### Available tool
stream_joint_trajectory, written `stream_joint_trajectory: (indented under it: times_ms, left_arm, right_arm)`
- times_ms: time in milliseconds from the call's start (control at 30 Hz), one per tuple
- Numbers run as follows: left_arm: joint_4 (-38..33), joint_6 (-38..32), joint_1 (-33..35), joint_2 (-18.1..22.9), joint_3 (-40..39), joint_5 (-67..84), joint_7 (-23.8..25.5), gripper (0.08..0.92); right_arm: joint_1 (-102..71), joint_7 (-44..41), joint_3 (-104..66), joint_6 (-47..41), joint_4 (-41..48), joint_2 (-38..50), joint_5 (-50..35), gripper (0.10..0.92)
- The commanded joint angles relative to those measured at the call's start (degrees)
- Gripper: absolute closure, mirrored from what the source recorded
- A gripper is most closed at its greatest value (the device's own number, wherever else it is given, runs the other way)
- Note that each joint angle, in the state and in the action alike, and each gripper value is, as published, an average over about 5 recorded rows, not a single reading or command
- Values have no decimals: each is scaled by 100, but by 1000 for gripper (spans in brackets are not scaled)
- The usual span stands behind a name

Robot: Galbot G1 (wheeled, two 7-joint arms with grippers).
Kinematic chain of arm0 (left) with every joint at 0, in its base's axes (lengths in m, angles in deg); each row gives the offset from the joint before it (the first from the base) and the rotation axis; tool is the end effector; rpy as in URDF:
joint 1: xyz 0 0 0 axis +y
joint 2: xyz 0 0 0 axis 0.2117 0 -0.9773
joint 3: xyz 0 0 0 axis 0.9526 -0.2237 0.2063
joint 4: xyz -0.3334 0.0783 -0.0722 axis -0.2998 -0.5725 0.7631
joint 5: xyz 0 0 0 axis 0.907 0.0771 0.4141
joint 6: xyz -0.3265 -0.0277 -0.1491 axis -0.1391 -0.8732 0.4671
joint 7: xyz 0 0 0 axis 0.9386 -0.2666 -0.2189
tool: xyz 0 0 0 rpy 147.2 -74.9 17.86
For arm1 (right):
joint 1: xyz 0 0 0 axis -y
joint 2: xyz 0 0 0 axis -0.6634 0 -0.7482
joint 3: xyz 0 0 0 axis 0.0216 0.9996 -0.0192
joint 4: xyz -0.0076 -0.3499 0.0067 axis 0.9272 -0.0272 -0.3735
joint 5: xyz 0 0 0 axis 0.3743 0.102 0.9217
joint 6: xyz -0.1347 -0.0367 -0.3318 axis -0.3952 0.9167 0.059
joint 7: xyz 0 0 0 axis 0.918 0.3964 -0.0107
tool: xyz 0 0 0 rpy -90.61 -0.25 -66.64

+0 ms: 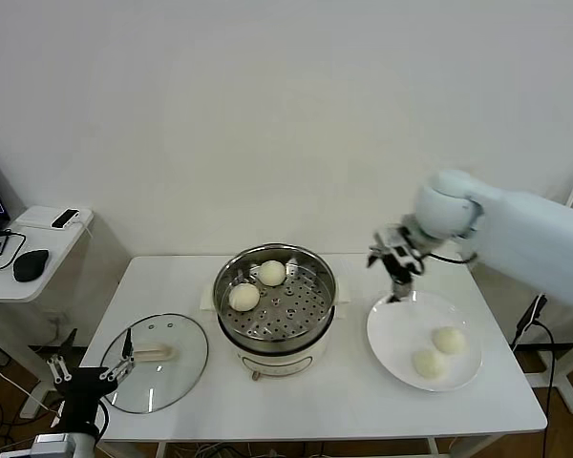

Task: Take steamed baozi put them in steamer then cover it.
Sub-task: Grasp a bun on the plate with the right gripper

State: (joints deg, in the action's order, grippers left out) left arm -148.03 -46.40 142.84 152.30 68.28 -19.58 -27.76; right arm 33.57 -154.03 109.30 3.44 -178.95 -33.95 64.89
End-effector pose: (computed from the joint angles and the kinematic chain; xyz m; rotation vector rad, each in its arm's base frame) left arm 0.1393 0.1029 -0.2668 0.2582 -3.0686 -0.3774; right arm 0.4719 -0.0816 -0.0642 1.3776 -1.3086 1.5760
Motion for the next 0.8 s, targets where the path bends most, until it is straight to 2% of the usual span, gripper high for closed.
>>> stream_joint_trajectory:
  times_ms: [33,200,367,800]
  left_arm:
    - [45,-4,7,-3,-44,-21,-1,177]
    - [124,-12,-4,-23,-32,-29,-1,177]
    - [165,-4,-32,-18,-50,-60,-1,177]
    - [227,0,-39,-10,-18,-85,-2,177]
  right_arm:
    - [-1463,-81,-913,290,-394,1282,644,203]
    - [-2913,16,-1889,457,-357,1520,1028,203]
    - [-3802,95,-2539,541,-159,1393,1394,203]
    - [-4158,314,-2728,395,351,659,1566,203]
